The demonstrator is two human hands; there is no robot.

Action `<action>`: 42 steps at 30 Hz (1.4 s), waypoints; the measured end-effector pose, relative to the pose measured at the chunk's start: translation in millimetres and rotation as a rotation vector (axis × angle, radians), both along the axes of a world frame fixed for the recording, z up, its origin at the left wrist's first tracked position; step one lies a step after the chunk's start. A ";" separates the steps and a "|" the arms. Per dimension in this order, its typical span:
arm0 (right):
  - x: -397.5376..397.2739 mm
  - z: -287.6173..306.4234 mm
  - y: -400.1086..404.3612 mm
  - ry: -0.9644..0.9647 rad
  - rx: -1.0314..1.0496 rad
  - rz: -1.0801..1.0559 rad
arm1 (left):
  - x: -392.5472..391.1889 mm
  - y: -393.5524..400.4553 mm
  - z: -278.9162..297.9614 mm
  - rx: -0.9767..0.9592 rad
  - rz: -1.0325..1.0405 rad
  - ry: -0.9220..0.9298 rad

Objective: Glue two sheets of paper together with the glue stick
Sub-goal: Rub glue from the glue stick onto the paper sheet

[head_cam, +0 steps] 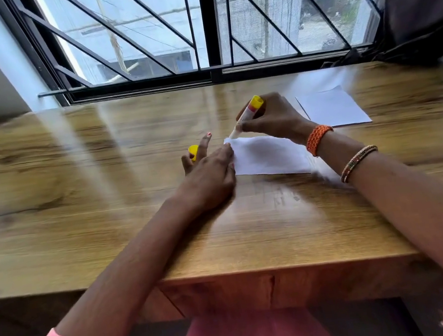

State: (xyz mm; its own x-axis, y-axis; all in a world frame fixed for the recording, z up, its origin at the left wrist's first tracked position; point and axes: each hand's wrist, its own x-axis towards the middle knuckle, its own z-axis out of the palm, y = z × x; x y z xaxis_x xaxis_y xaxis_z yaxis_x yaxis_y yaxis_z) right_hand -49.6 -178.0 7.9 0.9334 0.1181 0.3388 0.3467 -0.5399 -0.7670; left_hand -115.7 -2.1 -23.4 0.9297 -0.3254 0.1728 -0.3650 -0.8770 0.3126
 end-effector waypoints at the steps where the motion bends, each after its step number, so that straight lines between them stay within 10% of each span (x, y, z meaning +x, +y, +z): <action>1: -0.1 -0.5 1.0 -0.006 -0.014 0.004 | 0.2 -0.2 -0.3 0.002 -0.001 0.001; 42: -6.0 3.8 -25.7 0.012 -0.156 0.015 | -0.1 -0.9 0.0 0.116 0.006 -0.018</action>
